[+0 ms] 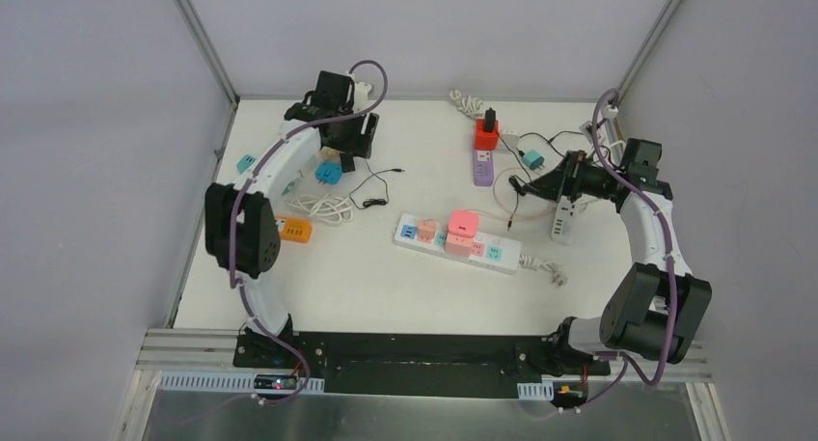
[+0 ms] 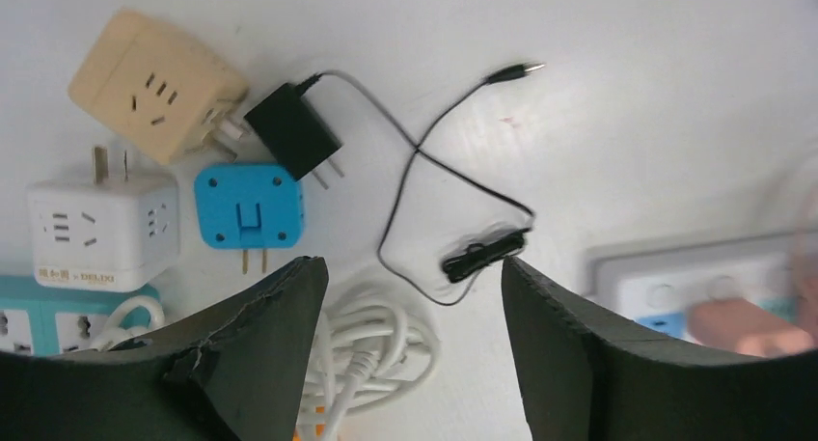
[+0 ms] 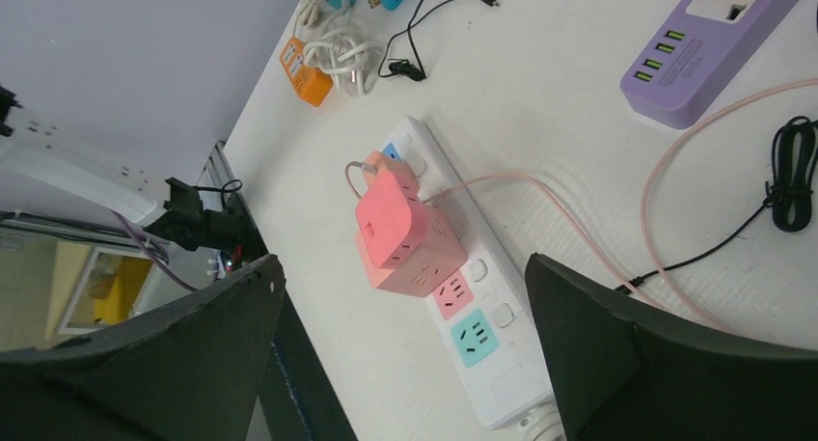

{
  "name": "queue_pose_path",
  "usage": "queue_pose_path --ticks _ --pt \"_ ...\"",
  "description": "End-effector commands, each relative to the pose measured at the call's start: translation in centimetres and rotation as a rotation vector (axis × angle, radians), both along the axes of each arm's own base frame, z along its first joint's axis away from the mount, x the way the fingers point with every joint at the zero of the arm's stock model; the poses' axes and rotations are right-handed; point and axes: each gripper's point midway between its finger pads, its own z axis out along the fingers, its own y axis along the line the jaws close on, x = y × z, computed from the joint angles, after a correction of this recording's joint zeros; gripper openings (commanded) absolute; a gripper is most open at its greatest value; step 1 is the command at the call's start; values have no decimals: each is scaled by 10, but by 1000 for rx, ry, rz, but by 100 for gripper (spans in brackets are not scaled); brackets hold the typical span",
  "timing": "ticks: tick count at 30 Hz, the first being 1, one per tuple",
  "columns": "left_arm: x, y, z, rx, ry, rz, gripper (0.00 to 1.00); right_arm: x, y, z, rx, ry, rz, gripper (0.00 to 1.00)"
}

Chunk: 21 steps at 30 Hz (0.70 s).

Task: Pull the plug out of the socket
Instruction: Place the plug at the center of the board, then remove the plug from the socket.

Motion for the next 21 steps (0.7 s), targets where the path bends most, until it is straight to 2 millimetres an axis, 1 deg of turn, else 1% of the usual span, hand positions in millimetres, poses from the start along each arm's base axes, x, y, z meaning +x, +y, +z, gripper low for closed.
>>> queue_pose_path --ticks 1,3,4,5,6,9,10,11,12,15,16,18,19,21 --pt "-15 -49 88 -260 -286 -268 70 -6 4 17 -117 -237 65 100" --pt "-32 -69 103 -342 -383 -432 70 -9 11 16 -135 -278 104 100" --pt "-42 -79 110 -384 -449 -529 72 -13 17 15 -141 -289 137 100" --pt "-53 -88 111 -420 -508 -621 76 -16 24 14 -158 -314 178 100" --pt "-67 -97 113 -458 -571 -735 80 -23 35 11 -187 -320 235 100" --pt "-107 -113 97 -516 -712 -1035 89 -46 57 2 -316 -414 470 100" --pt "-115 -116 91 -535 -732 -1095 89 -51 64 0 -347 -443 546 100" --pt "-119 -119 90 -555 -753 -1132 90 -56 69 -2 -367 -448 609 100" --pt "-121 -121 89 -583 -737 -1151 90 -58 73 -4 -380 -457 658 100" --pt "-127 -130 79 -655 -644 -1212 89 -56 85 -17 -377 -424 727 100" --pt "-130 -133 75 -668 -625 -1228 89 -53 89 -23 -376 -384 719 100" --pt "-132 -139 70 -677 -616 -1248 90 -40 96 -37 -366 -282 647 100" --pt "-133 -142 69 -681 -614 -1258 90 -32 99 -43 -362 -250 602 100" --pt "-135 -146 67 -692 -598 -1272 90 -24 102 -52 -349 -180 543 100"
